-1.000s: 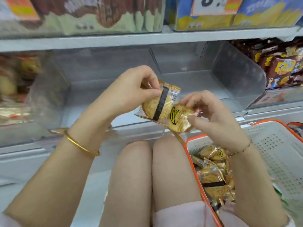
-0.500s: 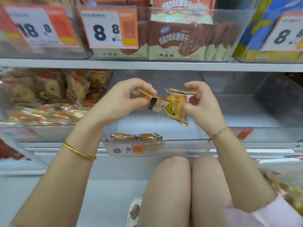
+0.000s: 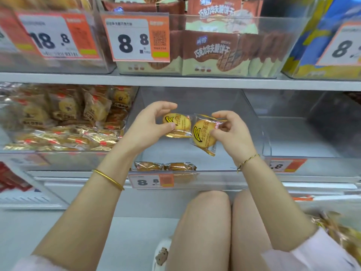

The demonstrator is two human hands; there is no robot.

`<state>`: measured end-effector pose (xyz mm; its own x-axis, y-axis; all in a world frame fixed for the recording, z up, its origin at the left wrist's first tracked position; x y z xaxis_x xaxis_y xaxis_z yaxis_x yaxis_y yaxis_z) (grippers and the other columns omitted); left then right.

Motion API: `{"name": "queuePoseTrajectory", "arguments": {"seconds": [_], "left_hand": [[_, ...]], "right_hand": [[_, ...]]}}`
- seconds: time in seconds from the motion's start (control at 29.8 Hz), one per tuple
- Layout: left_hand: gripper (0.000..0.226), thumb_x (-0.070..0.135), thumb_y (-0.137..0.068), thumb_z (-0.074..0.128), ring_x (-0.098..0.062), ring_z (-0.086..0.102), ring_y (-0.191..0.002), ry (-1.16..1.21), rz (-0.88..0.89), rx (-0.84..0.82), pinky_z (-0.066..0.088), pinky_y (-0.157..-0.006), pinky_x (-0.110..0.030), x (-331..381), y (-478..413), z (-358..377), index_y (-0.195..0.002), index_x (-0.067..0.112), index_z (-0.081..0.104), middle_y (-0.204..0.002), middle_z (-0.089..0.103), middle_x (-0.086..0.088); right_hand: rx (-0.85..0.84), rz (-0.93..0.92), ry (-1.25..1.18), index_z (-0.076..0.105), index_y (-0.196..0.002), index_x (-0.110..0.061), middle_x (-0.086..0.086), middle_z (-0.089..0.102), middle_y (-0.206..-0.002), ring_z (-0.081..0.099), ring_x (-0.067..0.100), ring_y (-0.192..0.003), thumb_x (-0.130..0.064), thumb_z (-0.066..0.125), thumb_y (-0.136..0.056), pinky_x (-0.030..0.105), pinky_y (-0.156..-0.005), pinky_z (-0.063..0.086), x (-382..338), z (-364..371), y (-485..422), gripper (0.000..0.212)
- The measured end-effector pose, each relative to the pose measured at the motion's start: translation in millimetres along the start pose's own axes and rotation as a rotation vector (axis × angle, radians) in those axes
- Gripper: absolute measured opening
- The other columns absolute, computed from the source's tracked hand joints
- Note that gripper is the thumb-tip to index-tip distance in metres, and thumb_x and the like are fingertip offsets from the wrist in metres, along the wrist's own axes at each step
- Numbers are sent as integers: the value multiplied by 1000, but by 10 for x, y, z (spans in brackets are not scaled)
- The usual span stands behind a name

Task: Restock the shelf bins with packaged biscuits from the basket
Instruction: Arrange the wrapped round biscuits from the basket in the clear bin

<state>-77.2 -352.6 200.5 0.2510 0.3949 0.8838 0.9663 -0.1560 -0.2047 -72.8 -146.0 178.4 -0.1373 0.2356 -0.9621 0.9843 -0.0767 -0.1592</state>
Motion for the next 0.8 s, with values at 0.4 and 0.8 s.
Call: {"name": "queuePoseTrajectory", "arguments": {"seconds": [0.4,0.8], "left_hand": [[72,-15,-76,52,-17,53,-81,-10,-110,-18,52,-61,-34,-37,-106,30,-128,34,46,-104,53,-8],[65,1,-80,58,-20,55,-82,-278,-191,-14,46,-66,-27,-213,-208,-54,-138,22,39,-96,52,-5]], "right_hand": [[-67,-29,56,57,-101,-25,3,62,-99,60,18,-90,6,60,-79,28,-76,55,-9,172,-21,39],[-105,-108,475,56,-117,-14,-3,56,-92,51,14,-83,3,56,-79,17,-76,40,38,282,-68,42]]}}
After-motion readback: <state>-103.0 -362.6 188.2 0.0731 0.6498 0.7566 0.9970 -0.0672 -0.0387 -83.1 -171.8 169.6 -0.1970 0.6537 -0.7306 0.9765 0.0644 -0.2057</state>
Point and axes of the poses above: each hand's wrist, its own y-axis away from the middle knuckle, its own z-axis out of the palm, x = y × z, the point moved 3 cm from there along -y, towards the middle knuckle
